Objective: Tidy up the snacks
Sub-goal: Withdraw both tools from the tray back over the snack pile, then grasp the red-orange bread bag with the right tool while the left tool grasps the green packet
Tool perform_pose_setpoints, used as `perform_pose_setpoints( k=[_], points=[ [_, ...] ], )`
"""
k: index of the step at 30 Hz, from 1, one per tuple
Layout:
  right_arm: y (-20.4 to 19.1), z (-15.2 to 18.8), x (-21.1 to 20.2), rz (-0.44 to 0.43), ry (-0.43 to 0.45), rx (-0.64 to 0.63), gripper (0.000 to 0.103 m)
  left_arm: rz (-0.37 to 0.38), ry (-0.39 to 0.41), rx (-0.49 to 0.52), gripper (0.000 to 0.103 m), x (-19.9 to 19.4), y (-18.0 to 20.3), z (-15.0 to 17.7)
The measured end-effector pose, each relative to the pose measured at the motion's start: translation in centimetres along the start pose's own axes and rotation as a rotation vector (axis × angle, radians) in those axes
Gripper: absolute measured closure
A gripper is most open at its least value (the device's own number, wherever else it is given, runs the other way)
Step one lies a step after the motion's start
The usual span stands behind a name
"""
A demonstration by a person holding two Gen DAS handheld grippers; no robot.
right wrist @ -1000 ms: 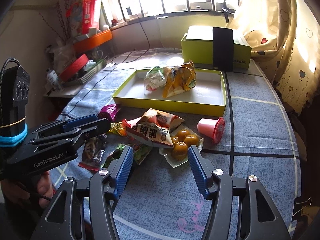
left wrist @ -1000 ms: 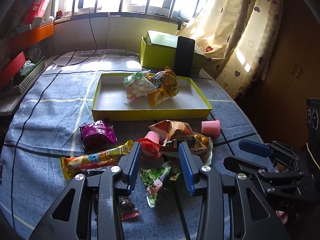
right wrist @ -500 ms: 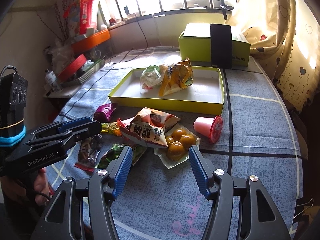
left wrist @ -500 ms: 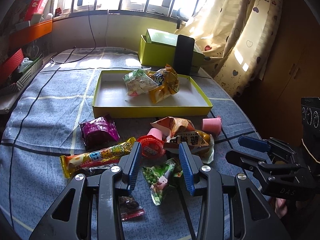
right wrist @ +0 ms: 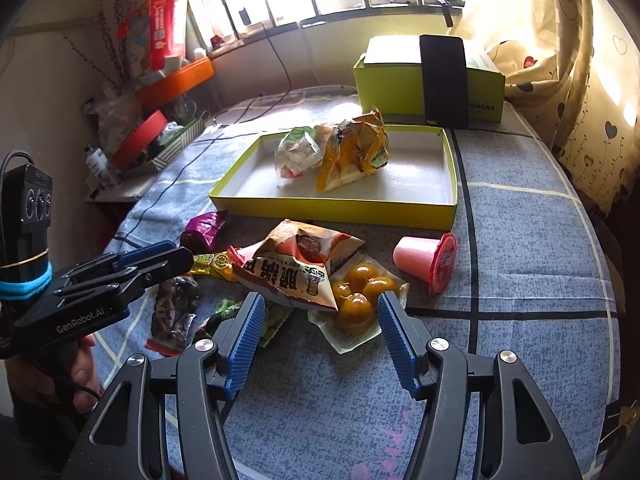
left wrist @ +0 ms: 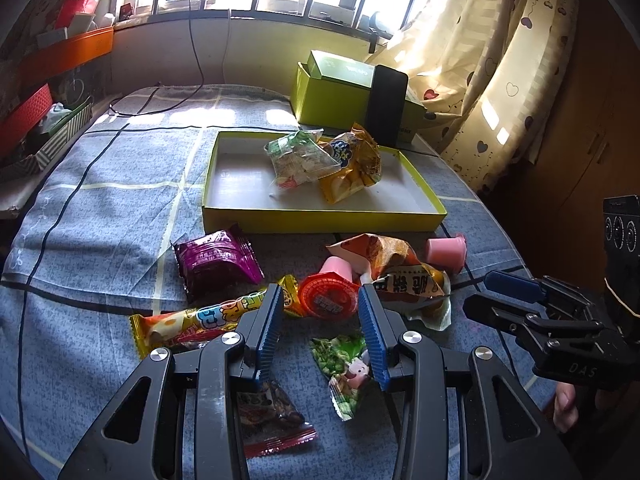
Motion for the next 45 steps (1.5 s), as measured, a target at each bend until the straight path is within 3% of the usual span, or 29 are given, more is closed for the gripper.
perform_pose_setpoints(
  k=[20, 29, 45],
  points=[
    [-2.1, -2.0, 4.0, 0.000, -0.045, 0.027, 0.044, -0.059, -0.002, -0.075, 0.063, 0.6, -4.8, 0.3],
    [-2.0, -2.9, 6.5, 0.028, -0.097, 0.096, 0.043, -0.028, 0.011, -0.058, 0.063, 0.9, -4.5, 0.1],
    [-2.3, -2.5, 8.9, 0.103, -0.184, 0.033, 0.041, 0.048, 0.026, -0.014, 0.063, 1.2, -3.5, 0.0]
  ],
)
Point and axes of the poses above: each gripper's, at about its wrist camera, not at the fingertips, and x roughly the way its jaws point, y to its right, z to its underside, the point moved 2 cm from there along x, roughly the way its jaws point, and after that the axes turned 12 degrees about x, right-handed, at the moved point
